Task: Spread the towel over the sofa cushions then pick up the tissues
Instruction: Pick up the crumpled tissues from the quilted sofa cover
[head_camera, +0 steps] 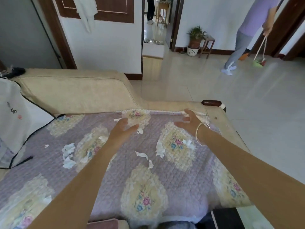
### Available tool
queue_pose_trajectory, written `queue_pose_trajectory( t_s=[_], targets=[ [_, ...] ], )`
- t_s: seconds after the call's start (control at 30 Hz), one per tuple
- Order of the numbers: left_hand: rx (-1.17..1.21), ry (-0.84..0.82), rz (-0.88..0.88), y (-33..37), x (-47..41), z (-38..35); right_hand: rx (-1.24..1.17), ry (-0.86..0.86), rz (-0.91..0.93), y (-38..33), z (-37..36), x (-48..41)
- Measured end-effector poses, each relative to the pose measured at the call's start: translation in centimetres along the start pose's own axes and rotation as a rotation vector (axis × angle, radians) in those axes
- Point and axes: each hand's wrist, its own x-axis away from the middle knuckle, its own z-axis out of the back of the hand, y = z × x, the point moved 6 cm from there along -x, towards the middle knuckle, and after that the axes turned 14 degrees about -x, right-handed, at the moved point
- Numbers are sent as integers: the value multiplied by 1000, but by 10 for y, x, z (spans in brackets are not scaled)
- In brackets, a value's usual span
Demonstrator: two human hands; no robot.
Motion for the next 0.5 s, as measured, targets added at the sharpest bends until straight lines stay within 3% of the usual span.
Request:
queue_pose_trajectory(
  t_s=[0.5],
  targets=[
    [-106,-180,300,-183,-159,-143,166,-141,-435,224,-76,-195]
  ],
)
